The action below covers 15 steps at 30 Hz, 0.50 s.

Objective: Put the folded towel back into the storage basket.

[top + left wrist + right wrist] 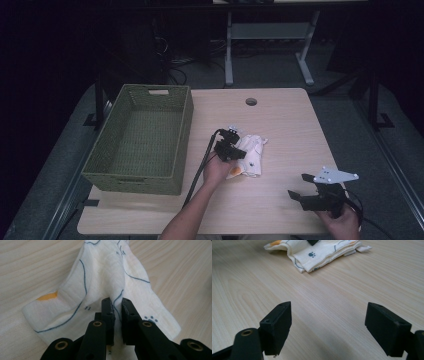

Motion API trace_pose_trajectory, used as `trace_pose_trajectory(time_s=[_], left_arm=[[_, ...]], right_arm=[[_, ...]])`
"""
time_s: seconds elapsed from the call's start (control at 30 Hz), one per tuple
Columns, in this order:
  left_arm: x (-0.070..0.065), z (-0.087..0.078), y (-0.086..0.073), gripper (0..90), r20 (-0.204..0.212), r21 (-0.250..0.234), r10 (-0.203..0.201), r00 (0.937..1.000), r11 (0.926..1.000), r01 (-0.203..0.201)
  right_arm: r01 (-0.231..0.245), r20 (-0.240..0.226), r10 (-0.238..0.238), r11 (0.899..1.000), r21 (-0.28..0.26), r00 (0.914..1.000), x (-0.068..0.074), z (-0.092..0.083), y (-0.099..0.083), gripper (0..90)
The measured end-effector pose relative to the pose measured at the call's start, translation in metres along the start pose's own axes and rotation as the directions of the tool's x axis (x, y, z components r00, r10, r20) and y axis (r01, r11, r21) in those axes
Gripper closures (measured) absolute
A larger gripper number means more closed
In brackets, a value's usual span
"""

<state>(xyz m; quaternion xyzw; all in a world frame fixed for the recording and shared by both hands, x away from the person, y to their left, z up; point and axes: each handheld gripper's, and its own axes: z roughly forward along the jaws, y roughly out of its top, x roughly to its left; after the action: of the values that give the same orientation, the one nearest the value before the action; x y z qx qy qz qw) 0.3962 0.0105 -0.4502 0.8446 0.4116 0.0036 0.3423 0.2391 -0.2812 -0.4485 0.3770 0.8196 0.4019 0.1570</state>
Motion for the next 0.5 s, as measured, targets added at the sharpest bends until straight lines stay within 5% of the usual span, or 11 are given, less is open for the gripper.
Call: trace_pose_trajectory(time_s=[0.5], left_arm=[[0.001,-0.013,0.004,83.1,0.042,-0.033,-0.035,0.9985,0.9988,0.036]], right_arm=[[0.001,0.001,-0.001,1.000,-0.001,1.0000,0.000,0.000,0.000,21.3]])
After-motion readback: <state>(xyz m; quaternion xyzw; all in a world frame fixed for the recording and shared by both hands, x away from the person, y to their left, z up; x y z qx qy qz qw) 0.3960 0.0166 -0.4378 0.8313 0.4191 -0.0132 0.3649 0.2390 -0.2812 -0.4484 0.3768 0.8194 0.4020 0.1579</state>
